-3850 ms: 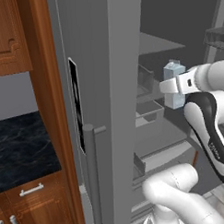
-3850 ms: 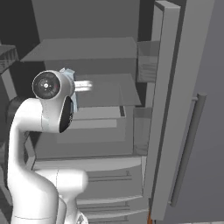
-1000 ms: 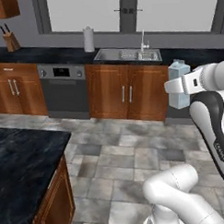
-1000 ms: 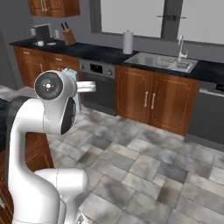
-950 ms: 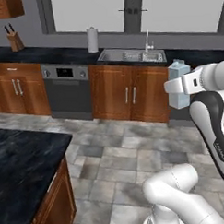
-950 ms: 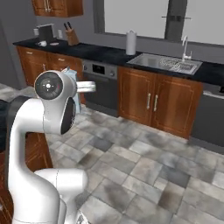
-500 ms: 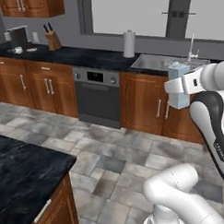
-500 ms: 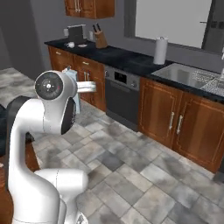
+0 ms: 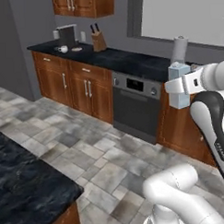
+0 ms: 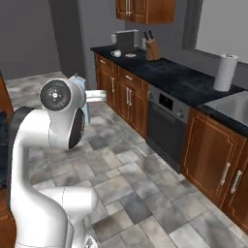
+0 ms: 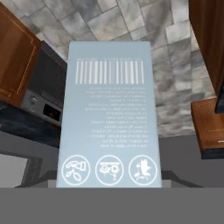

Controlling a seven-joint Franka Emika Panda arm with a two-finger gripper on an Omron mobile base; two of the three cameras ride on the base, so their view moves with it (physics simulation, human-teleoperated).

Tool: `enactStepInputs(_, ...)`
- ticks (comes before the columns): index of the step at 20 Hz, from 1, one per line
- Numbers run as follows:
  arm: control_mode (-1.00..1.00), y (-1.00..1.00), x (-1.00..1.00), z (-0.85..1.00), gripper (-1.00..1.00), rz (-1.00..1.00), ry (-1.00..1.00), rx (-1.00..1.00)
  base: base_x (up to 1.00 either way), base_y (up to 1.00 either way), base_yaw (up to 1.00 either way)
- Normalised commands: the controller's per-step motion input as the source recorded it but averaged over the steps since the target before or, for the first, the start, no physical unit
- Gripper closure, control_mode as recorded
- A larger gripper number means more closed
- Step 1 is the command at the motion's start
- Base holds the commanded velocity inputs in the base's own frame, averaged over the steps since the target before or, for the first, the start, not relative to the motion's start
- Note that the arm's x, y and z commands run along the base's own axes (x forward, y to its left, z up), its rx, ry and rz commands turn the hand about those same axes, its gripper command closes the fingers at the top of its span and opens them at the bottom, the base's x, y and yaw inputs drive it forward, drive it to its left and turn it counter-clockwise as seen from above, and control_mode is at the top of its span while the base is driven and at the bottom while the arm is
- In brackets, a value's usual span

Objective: Take a sugar cube from the saucer and place it inside the coffee. Then, grab milk from the fridge and place it next to the coffee on the counter to sweeten the coffee.

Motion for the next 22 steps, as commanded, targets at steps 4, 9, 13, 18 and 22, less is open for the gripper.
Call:
enactStepInputs(4, 1.00, 0.00, 0.00, 0.00, 1.00, 0.00, 0.00, 0.00, 1.00, -0.03, 0.38)
enactStepInputs(9, 1.00, 0.00, 0.00, 0.00, 1.00, 0.00, 0.00, 0.00, 1.00, 0.00, 0.28)
enactStepInputs(13, 1.00, 0.00, 0.00, 0.00, 1.00, 0.00, 0.00, 0.00, 1.00, 0.00, 0.16)
enactStepInputs(18, 1.00, 0.00, 0.00, 0.00, 1.00, 0.00, 0.00, 0.00, 1.00, 0.00, 0.01)
enactStepInputs(22, 1.00, 0.00, 0.00, 0.00, 1.00, 0.00, 0.00, 0.00, 1.00, 0.00, -0.05)
